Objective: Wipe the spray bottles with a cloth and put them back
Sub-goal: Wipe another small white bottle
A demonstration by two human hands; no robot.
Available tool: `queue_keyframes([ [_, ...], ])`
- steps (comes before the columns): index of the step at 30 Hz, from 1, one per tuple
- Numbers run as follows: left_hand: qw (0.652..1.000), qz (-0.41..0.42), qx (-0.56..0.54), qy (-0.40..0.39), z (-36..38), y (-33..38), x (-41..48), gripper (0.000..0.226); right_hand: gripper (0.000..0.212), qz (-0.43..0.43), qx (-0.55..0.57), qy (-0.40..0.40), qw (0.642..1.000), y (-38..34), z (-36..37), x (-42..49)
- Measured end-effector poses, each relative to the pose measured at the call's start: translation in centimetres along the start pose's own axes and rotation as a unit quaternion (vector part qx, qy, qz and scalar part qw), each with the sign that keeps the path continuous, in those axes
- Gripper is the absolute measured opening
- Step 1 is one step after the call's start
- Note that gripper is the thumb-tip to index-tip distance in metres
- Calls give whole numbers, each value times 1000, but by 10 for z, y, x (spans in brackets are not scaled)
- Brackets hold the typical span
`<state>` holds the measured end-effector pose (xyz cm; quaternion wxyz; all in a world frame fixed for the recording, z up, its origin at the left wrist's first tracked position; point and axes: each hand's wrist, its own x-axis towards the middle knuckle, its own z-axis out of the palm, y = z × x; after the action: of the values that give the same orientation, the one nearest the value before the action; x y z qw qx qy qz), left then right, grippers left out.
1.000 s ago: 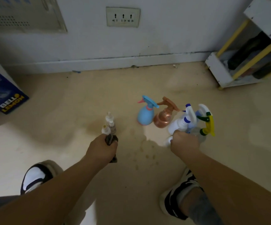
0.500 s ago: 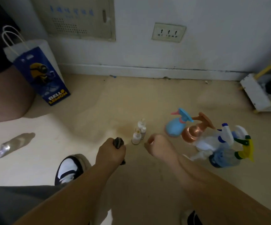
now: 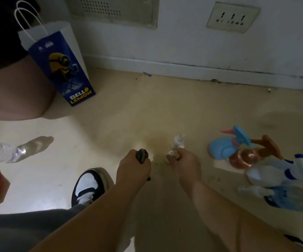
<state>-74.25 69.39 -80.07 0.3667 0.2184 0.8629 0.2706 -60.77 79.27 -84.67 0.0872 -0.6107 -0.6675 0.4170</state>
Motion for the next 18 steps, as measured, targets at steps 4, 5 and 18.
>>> queue_keyframes([
  [4, 995, -14, -101, -17, -1, 7, -4, 15, 12, -12, 29, -8, 999, -4, -4, 3],
  [5, 991, -18, -135, -17, -4, 10, -7, 18, 12, -11, 34, -8, 999, -8, -9, 2],
  [18, 963, -26, -261, -52, -100, 128, -76, 32, 14, -97, 160, -29, 982, -132, -165, -82],
])
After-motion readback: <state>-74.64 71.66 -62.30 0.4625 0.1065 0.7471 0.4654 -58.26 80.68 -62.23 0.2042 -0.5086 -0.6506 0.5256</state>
